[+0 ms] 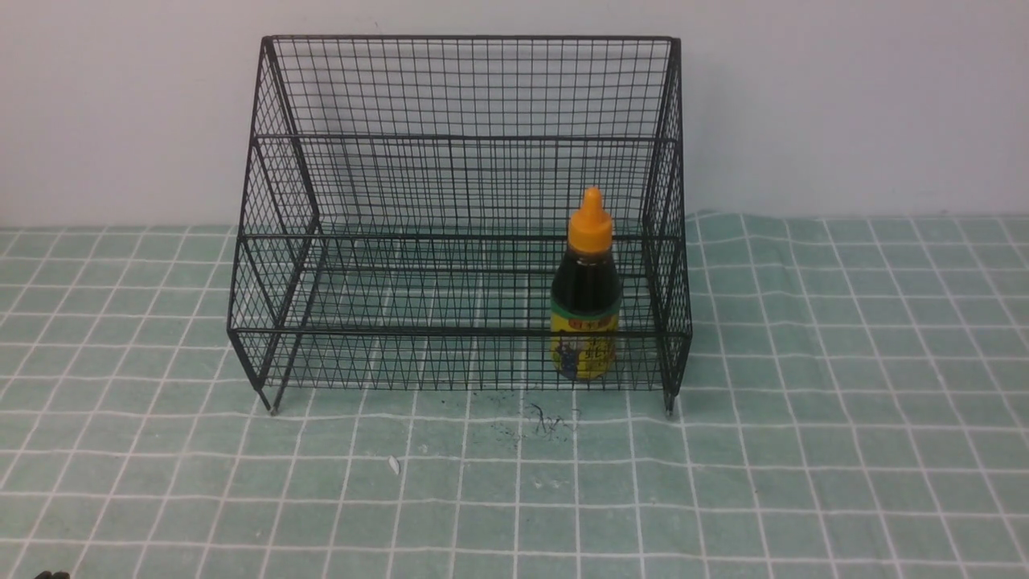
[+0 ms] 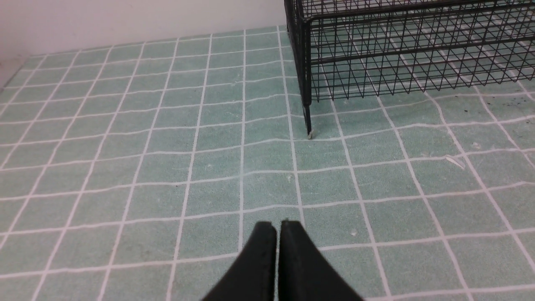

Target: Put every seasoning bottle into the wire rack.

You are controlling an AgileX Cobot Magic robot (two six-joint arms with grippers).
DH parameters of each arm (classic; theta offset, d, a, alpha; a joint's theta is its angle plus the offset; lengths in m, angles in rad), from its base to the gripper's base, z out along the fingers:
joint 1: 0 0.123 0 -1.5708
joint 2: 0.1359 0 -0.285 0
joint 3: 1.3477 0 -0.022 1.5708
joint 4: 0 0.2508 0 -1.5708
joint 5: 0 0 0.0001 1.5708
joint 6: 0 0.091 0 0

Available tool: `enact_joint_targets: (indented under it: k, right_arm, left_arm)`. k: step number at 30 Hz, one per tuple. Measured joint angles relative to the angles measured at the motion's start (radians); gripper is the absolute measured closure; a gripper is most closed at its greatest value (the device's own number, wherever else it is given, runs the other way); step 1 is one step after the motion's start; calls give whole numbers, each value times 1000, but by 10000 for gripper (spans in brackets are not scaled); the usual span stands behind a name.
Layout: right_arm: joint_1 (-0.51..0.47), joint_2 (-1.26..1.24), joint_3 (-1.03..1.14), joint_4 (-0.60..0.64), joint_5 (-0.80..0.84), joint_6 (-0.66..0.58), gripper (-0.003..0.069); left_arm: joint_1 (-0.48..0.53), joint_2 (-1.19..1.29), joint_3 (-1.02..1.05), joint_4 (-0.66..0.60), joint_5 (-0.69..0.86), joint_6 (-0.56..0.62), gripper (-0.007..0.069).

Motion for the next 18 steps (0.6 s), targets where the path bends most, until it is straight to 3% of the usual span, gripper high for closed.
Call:
enact_joint_targets:
  k: [5,15,18]
  right_arm:
    - [-19,0,60,-1,-3,-78,670]
    - [-404,0,393,-16,3,-110,670]
    - [-457,1,415,-32,14,-111,670]
  left_arm:
    - [0,0,0,0,0,0,631]
    - [0,0,0,0,0,0,631]
    - [0,0,0,0,0,0,631]
